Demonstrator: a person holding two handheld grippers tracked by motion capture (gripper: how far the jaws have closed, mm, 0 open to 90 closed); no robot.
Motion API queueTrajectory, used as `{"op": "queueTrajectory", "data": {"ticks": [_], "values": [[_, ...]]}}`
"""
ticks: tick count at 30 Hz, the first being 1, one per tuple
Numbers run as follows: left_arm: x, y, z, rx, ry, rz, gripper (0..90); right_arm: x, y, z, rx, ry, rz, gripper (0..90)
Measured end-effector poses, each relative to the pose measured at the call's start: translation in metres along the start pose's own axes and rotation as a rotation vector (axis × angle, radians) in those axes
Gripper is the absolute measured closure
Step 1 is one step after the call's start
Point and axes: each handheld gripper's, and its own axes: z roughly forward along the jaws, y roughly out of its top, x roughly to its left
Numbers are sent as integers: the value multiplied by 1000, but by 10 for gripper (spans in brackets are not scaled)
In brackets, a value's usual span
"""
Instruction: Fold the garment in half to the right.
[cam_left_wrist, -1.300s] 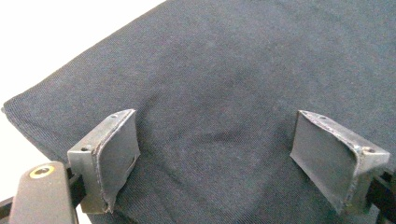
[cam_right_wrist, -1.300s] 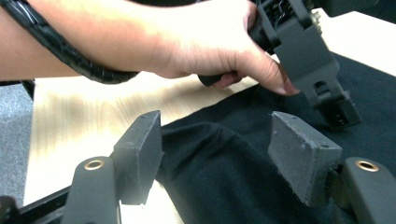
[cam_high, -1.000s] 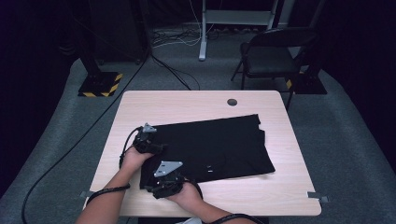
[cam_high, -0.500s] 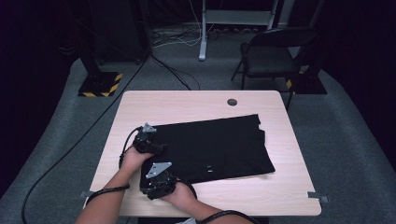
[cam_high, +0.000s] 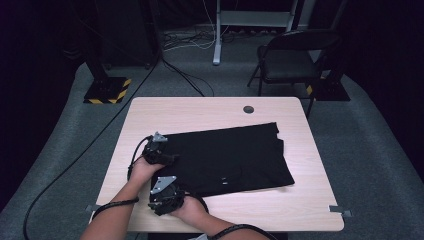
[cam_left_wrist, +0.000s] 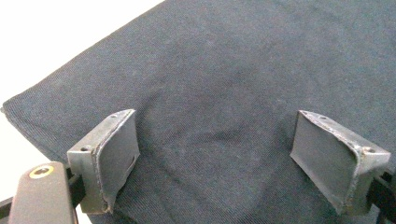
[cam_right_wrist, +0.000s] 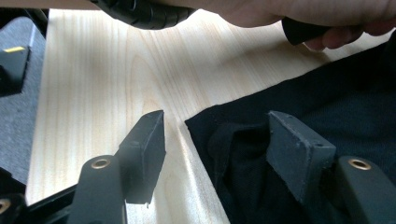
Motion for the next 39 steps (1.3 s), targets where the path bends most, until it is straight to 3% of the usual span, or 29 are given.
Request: {"op": "queueTrajectory", "data": {"ticks": [5,11,13,17,21,25,33,39], "values": [[0,0,0,-1,0,0,150,5,1,2,17,-41,-40,405],[1,3,-3,12,5,-18,168,3,0,1,8,-54,-41,488],[3,4,-8,-6,35,-19,183,3,0,1,5,-63,-40,525],[15,4,-19,-53,68,-80,181,0,0,1,0,-80,-48,636],[24,0,-23,-57,100,-114,182,-2,0,0,3,-93,-68,739],[30,-3,-24,-50,131,-130,188,-7,1,-1,6,-71,-32,787],[49,-9,-32,-72,181,-193,199,-2,-3,-9,3,-50,-26,802],[47,-10,-26,-30,201,-164,230,5,-9,-17,5,-12,-38,802]]}}
